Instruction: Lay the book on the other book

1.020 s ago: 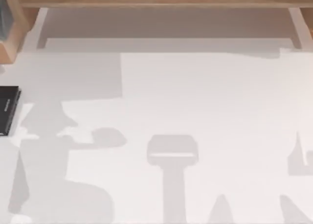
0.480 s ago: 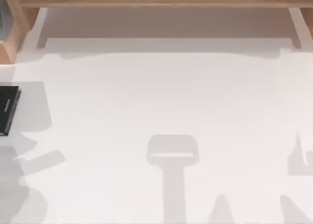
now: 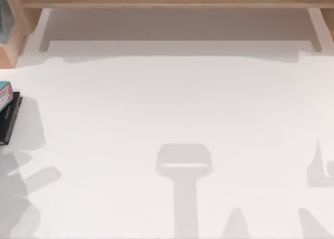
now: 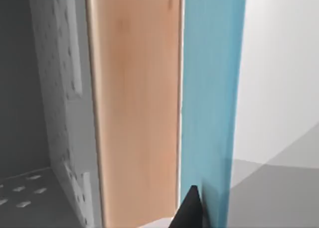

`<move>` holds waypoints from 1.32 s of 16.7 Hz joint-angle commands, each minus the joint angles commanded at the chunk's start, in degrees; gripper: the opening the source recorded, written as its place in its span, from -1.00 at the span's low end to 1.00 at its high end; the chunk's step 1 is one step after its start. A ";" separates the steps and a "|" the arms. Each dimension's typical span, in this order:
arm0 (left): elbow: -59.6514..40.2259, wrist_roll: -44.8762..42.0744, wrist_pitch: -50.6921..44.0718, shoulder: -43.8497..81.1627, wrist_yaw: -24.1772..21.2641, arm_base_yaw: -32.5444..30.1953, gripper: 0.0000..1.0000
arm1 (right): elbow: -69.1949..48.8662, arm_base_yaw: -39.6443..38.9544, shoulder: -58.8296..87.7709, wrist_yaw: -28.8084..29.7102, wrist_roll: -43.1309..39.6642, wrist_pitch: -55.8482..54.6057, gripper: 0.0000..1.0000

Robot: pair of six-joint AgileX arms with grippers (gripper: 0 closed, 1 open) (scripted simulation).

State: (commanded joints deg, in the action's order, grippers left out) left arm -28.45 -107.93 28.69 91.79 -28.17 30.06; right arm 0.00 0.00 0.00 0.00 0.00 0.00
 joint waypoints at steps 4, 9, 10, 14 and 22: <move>-0.45 0.23 0.55 0.82 0.27 -0.29 -1.00 | 0.00 0.00 0.00 0.00 0.00 0.00 1.00; -0.65 0.34 0.83 1.31 0.44 -0.55 -0.85 | 0.00 0.00 0.00 0.00 0.00 0.00 1.00; -0.65 0.34 0.83 1.31 0.44 -0.55 -0.70 | 0.00 0.00 0.00 0.00 0.00 0.00 1.00; -0.65 0.34 0.83 1.31 0.44 -0.55 -0.10 | 0.00 0.00 0.00 0.00 0.00 0.00 1.00; -0.65 0.34 0.83 1.31 0.44 -0.55 1.00 | 0.00 0.00 0.00 0.00 0.00 0.00 1.00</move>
State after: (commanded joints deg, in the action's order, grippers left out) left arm -29.10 -107.59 29.52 93.11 -27.73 29.51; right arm 0.00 0.00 0.00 0.00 0.00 0.00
